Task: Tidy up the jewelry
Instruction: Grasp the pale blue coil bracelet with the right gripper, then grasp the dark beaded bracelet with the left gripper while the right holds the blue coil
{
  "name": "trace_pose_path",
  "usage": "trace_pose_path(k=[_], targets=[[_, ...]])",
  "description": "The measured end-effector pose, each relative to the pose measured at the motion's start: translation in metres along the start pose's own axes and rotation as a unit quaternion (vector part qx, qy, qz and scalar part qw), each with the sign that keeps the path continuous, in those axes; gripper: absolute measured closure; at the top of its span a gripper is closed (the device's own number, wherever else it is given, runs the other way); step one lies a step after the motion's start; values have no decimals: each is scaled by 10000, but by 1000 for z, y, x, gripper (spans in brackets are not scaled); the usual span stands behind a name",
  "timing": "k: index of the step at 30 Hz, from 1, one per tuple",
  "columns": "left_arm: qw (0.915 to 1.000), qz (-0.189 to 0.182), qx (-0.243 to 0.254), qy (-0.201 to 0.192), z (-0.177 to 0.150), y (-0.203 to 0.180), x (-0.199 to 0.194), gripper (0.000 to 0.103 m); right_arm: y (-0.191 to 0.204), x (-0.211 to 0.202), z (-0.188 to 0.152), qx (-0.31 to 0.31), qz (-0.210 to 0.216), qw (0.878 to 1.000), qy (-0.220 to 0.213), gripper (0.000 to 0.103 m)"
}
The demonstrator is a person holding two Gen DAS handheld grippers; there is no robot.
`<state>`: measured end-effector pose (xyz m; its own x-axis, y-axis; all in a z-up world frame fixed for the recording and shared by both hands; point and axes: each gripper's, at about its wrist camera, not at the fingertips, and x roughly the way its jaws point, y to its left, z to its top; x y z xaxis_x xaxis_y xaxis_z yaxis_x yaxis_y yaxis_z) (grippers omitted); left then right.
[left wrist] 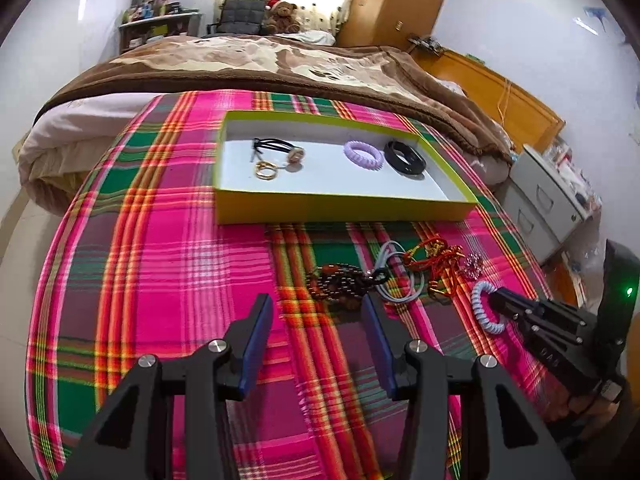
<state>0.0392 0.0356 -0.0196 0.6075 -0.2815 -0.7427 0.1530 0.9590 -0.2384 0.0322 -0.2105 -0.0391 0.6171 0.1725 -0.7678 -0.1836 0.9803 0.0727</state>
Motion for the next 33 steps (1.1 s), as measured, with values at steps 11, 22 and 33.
trace_pose_path(k=[11, 22, 33], targets=[[9989, 288, 263, 240, 6, -19, 28, 50, -20, -16, 1, 306, 79, 9994, -155, 94], [9970, 625, 376, 253, 11, -24, 41, 50, -22, -19, 3, 346, 174, 9990, -207, 94], [9970, 688, 311, 198, 11, -18, 38, 72, -19, -17, 4, 324, 188, 9991, -206, 93]])
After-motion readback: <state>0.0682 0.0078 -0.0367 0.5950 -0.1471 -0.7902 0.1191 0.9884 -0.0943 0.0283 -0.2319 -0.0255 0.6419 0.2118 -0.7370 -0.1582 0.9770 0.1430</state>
